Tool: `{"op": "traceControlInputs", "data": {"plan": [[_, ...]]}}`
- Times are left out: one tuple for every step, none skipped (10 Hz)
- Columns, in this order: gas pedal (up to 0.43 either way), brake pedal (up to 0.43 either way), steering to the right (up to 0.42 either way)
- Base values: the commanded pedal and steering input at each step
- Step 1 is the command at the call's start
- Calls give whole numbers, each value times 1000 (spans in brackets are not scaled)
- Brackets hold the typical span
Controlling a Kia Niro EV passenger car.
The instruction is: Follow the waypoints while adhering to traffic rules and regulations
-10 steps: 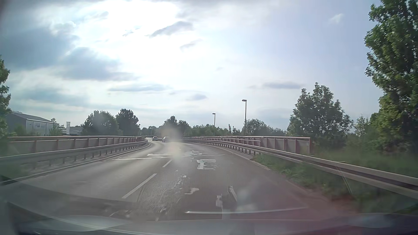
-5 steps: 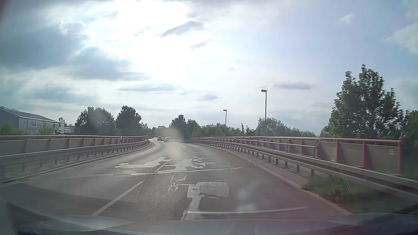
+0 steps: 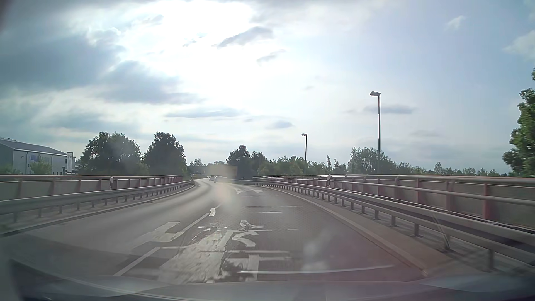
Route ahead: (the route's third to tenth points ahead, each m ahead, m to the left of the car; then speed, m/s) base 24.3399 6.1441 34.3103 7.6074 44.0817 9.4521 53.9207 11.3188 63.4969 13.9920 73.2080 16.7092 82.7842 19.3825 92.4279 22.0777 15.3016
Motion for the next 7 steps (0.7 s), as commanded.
{"op": "traceControlInputs", "data": {"plan": [[157,0,-26],[150,0,-27],[150,0,-27],[150,0,-27],[157,0,-27],[169,0,-27],[169,0,-27]]}}
